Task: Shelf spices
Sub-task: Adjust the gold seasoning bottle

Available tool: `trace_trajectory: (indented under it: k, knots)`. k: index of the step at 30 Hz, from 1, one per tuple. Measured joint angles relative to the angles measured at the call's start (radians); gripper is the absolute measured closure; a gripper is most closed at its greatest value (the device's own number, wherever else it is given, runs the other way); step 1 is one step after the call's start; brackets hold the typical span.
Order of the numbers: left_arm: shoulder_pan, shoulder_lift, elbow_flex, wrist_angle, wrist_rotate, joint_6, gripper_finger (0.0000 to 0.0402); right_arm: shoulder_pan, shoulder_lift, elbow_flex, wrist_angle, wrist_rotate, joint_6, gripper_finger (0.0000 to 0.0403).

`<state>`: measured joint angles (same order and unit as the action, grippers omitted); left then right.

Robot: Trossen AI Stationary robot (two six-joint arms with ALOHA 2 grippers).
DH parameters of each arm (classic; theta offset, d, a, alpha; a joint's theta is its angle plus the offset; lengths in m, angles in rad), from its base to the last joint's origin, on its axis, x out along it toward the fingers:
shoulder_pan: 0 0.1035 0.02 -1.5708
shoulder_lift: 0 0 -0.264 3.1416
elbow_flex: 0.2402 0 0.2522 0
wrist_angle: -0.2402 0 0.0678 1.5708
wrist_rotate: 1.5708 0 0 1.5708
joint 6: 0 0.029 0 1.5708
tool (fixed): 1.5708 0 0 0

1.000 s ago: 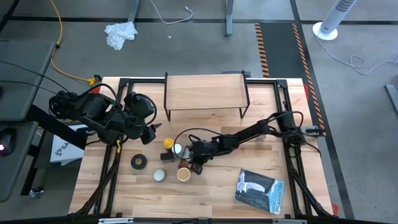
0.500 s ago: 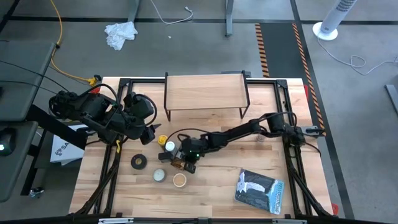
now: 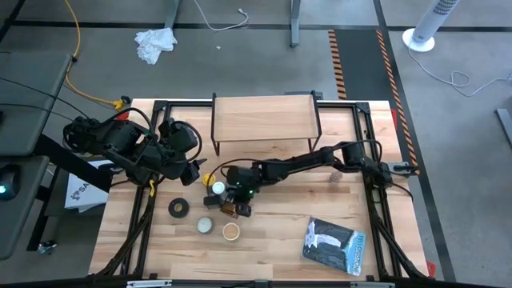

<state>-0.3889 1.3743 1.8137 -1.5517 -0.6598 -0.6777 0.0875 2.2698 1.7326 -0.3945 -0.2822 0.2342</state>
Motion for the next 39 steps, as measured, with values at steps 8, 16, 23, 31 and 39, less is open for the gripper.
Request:
trace_trajectory:
  k: [8, 16, 23, 31, 39]
  knots:
    - [0.000, 0.000, 0.000, -0.003, 0.005, 0.009, 0.0058, 0.038, -0.035, 0.076, -0.374, -0.015, -0.208, 0.0403]
    - [0.000, 0.000, 0.000, 0.000, 0.000, 0.065, 0.0058, 0.128, -0.073, -0.051, -0.367, -0.070, -0.109, 0.0403]
    - [0.000, 0.000, 0.000, 0.007, -0.001, 0.145, 0.0058, 0.182, -0.075, -0.079, -0.197, -0.047, 0.124, 0.0403]
    - [0.000, 0.000, 0.000, 0.008, 0.023, 0.241, 0.0058, 0.228, -0.076, -0.079, -0.029, 0.002, 0.386, 0.0403]
    - [-0.047, 0.000, 0.000, 0.023, 0.075, 0.146, 0.0058, 0.296, -0.076, -0.079, 0.040, 0.128, 0.496, 0.0403]
